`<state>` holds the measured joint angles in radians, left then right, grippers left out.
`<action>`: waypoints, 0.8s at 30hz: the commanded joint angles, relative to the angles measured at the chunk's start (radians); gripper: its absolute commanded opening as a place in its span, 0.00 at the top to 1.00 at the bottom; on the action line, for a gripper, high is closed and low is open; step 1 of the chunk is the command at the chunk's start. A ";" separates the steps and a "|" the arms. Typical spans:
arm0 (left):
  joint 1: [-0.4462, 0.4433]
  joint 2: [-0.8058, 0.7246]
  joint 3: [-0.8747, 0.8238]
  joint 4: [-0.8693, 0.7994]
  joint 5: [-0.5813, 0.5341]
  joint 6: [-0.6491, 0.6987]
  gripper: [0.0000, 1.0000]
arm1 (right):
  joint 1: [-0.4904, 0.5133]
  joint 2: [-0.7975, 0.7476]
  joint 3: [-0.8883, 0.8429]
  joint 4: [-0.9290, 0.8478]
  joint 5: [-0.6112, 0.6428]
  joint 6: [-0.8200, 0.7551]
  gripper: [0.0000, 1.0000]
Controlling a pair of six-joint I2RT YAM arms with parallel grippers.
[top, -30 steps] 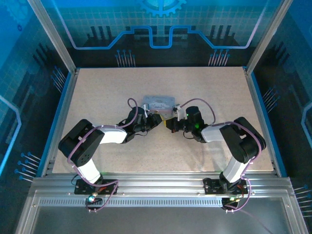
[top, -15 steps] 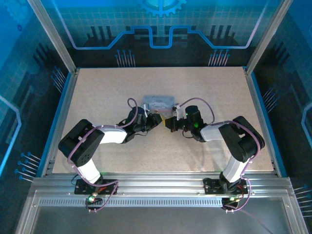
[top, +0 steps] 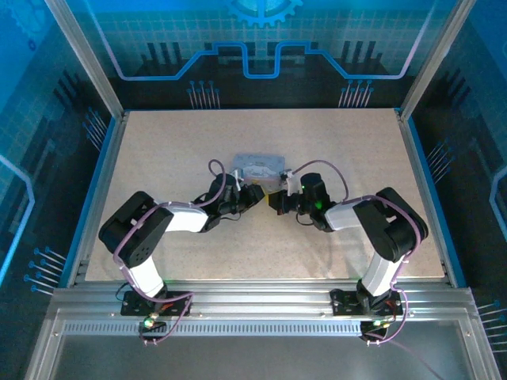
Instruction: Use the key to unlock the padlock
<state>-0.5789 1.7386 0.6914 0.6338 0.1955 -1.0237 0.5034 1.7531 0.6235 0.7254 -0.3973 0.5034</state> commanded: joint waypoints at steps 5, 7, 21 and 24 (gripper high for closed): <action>-0.045 0.030 0.008 -0.022 0.154 -0.006 0.60 | 0.018 0.017 0.011 0.061 0.067 0.069 0.99; -0.042 0.035 0.006 -0.018 0.151 -0.010 0.58 | 0.021 0.023 0.005 0.037 0.069 0.081 0.99; 0.012 -0.082 -0.088 -0.009 0.132 -0.026 0.40 | 0.034 0.054 0.053 -0.123 0.048 0.110 1.00; 0.026 -0.101 -0.128 0.026 0.124 -0.055 0.38 | 0.035 0.048 0.053 -0.130 0.038 0.133 1.00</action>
<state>-0.5606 1.6714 0.5987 0.6197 0.2687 -1.0531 0.5312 1.7870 0.6544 0.6178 -0.3702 0.6071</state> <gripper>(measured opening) 0.616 0.057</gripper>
